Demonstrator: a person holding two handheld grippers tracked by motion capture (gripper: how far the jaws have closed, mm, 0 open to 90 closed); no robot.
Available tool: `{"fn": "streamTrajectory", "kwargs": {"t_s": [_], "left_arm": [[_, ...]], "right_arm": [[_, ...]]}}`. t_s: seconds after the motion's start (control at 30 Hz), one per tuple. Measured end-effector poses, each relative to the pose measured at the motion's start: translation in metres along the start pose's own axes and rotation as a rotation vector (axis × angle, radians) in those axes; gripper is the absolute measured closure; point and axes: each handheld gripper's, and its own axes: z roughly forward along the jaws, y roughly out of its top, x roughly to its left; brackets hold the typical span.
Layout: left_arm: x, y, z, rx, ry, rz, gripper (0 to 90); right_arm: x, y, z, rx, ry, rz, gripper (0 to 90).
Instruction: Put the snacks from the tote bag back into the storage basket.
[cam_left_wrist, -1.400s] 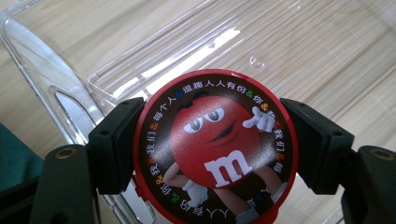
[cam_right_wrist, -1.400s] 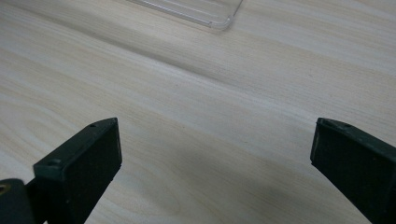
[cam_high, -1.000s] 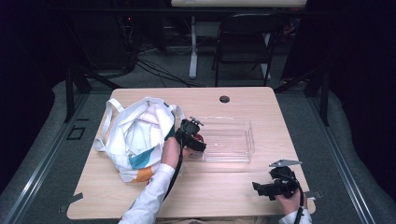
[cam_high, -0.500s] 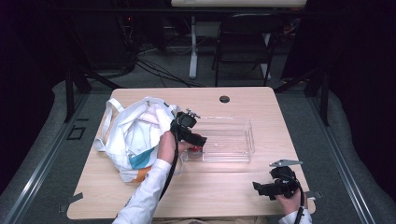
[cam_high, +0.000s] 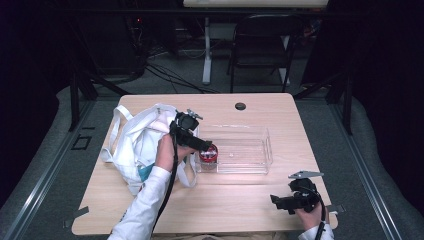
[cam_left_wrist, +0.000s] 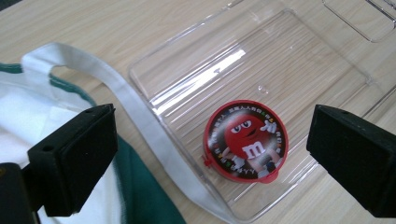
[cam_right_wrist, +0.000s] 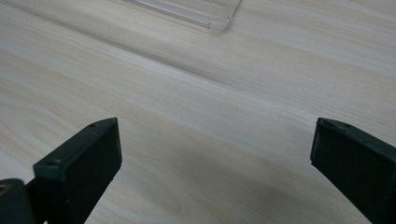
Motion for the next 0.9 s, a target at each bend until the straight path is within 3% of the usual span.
{"fn": "streamTrajectory", "kwargs": {"t_s": [0.4, 0.9], "left_arm": [[0.028, -0.022, -0.029, -0.016, 0.045, -0.029, 0.2], [0.067, -0.084, -0.053, -0.032, 0.094, -0.141, 0.1]], "right_arm": [[0.000, 0.000, 0.000, -0.001, 0.002, 0.002, 1.8], [0.000, 0.000, 0.000, 0.001, -0.001, -0.002, 1.8]]}}
